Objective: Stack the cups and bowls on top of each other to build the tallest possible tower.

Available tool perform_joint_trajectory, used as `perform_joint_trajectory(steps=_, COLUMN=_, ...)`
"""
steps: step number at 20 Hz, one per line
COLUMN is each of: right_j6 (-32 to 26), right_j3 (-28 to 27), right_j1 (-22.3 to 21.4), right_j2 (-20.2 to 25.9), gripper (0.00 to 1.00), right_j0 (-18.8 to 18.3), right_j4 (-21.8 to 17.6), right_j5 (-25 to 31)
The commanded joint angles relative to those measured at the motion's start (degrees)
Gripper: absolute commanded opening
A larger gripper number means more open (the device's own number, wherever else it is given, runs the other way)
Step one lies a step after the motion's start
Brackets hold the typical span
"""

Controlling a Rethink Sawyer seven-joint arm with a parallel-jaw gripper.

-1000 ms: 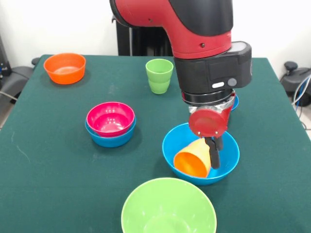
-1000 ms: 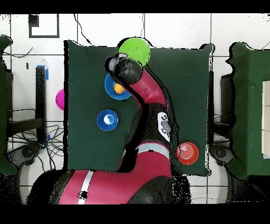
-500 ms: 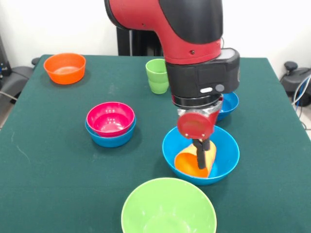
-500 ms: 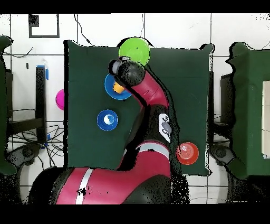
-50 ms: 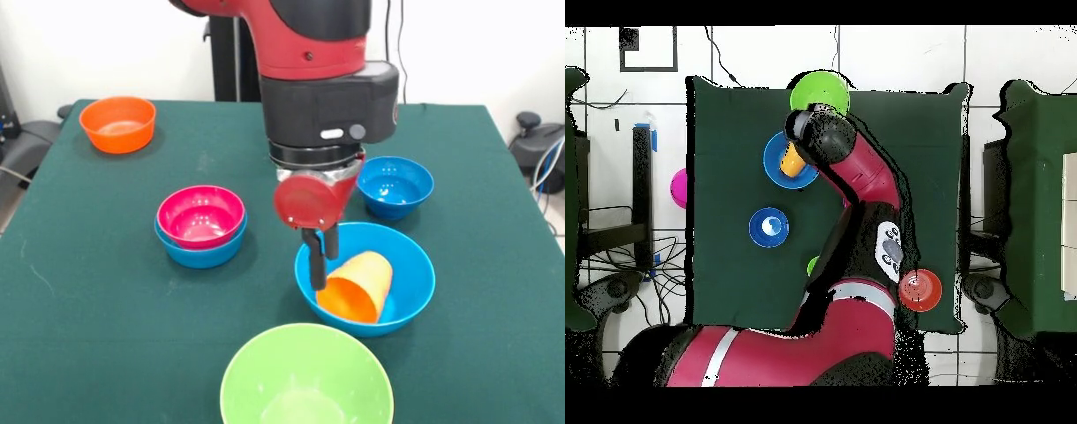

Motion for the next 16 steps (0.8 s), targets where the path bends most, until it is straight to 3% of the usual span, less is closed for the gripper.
perform_joint_trajectory(steps=1, right_j6=6.2, right_j3=4.2, right_j1=2.4, right_j2=5.2, gripper=1.0, right_j0=-1.3, right_j4=-0.1, right_j5=-1.4)
perform_joint_trajectory(steps=7, right_j6=2.9, right_j3=3.8, right_j1=5.0, right_j2=11.3, gripper=1.0, right_j0=-4.3, right_j4=1.0, right_j5=-3.9)
perform_joint_trajectory(steps=16, right_j6=-1.1, right_j3=3.8, right_j1=4.5, right_j2=16.1, gripper=1.0, right_j0=-8.0, right_j4=-1.1, right_j5=6.4)
